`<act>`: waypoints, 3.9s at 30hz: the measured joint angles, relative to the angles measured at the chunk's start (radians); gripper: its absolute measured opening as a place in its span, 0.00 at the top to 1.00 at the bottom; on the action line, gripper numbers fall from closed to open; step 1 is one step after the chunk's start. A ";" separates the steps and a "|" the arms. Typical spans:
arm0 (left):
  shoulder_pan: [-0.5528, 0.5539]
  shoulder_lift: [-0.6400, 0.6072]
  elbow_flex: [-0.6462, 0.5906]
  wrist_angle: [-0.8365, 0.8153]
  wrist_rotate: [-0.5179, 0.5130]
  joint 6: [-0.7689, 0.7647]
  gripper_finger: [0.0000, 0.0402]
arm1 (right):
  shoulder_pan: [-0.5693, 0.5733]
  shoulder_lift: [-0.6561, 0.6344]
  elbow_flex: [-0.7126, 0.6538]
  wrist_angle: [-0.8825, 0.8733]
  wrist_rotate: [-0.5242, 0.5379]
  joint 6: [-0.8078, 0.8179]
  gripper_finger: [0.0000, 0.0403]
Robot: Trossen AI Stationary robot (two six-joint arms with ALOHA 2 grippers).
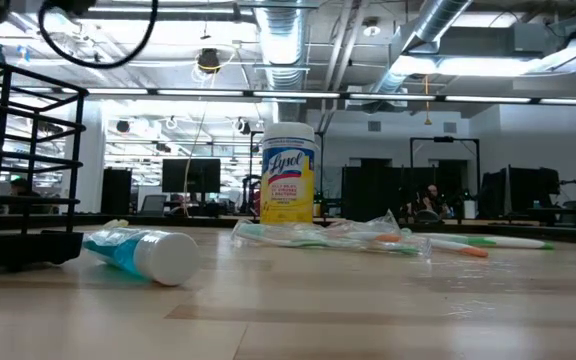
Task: Pick & Place toothbrushing station
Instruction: Put the blue mouthwash into the black wire organizer bin
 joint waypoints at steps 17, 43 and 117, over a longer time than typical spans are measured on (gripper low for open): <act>-0.023 0.000 -0.001 0.426 0.244 -0.353 0.79 | 0.000 0.000 0.000 0.000 -0.052 0.000 0.79; -0.225 -0.179 -0.457 1.243 -0.002 -1.172 0.79 | -0.002 -0.011 0.000 -0.077 -0.052 -0.096 0.79; -0.222 -0.301 -0.713 1.225 -0.062 -1.212 0.79 | -0.048 -0.011 0.000 -0.081 -0.023 -0.041 0.79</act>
